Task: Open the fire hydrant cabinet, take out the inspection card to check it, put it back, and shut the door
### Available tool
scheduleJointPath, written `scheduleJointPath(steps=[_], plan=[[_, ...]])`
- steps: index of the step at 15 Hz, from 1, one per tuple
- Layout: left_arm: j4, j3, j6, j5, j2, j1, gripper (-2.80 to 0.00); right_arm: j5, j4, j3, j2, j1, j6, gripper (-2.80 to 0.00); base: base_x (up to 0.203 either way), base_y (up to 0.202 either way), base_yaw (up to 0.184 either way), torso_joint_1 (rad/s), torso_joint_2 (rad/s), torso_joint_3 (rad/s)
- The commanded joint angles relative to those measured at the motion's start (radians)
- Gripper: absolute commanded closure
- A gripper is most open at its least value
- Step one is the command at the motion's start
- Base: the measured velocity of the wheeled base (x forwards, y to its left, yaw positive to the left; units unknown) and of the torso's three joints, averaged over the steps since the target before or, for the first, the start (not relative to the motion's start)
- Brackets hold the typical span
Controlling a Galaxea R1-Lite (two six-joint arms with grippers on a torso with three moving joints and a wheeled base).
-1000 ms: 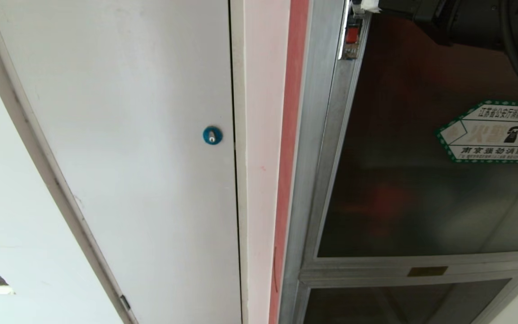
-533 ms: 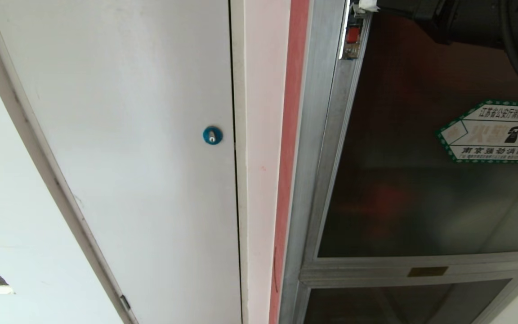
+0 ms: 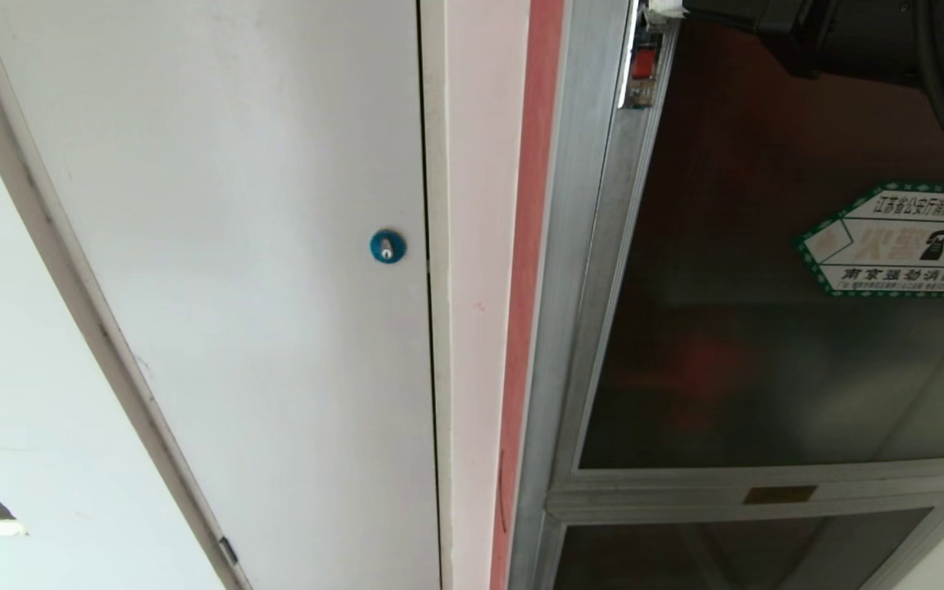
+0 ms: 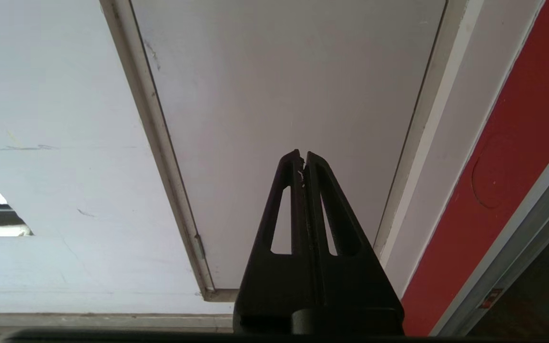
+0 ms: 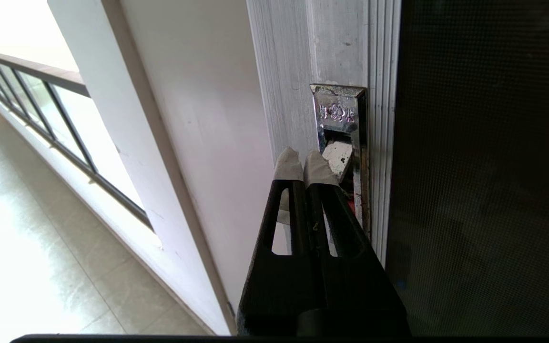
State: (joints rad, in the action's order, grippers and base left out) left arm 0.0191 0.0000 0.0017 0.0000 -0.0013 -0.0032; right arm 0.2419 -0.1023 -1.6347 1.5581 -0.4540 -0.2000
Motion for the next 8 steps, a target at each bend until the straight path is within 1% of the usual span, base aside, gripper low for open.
scheduleJointPath(steps=[1,8], plan=[[0.001,0.011,0.000,0.000,0.001,0.000,0.00,0.002,-0.002,0.004,0.011,0.002,-0.001,0.00,0.000,0.000,0.000,0.000,0.00,0.000],[0.001,0.011,0.000,0.000,0.001,0.000,0.00,-0.003,-0.007,0.009,0.031,0.019,-0.004,0.00,0.000,0.000,0.000,0.000,0.00,0.000]])
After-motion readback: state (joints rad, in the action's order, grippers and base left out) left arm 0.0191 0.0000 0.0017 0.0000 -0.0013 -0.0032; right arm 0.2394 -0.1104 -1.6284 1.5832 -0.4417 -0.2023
